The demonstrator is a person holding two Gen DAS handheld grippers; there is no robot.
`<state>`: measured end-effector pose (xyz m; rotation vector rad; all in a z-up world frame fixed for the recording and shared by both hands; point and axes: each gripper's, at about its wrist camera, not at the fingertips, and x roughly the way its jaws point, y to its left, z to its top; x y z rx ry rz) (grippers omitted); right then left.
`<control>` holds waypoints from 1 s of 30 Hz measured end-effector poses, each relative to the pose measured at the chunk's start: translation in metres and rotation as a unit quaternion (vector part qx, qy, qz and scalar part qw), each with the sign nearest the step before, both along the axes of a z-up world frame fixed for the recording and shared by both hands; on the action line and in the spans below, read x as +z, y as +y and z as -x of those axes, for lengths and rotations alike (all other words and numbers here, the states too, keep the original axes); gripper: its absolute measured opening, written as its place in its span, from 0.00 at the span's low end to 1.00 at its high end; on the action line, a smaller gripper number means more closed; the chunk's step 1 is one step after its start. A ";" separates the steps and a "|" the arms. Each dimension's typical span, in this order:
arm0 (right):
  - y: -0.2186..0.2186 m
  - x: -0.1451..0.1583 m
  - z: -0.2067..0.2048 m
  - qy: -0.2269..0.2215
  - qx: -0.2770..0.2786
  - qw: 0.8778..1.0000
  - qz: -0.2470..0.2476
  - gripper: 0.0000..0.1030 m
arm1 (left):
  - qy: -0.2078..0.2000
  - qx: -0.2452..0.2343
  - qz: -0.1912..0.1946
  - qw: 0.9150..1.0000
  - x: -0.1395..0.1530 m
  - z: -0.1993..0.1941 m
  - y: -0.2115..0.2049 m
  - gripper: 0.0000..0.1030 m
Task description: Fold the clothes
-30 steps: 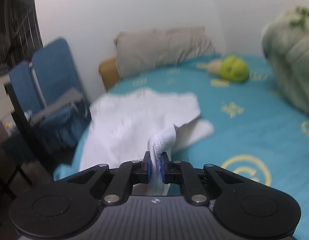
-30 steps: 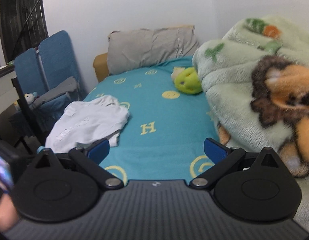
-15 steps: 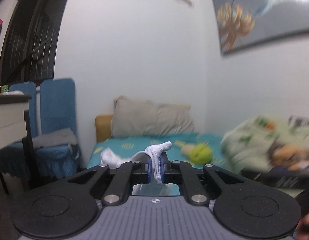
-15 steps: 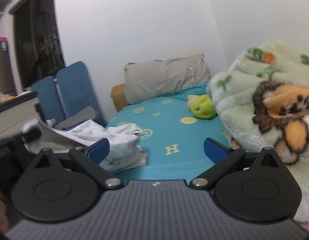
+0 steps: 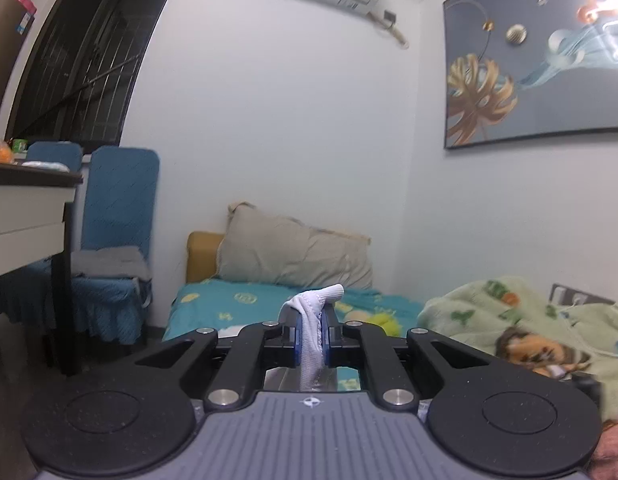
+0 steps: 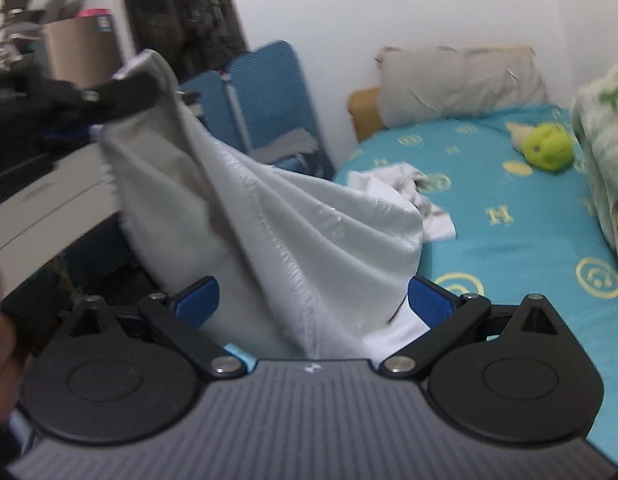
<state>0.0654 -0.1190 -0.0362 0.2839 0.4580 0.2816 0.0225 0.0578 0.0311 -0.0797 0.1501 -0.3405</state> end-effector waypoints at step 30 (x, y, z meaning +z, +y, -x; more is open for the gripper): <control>-0.103 -0.047 -0.046 0.211 -0.178 0.961 -0.005 1.00 | 0.022 -0.048 -0.012 0.999 -0.032 -0.031 -0.012 0.07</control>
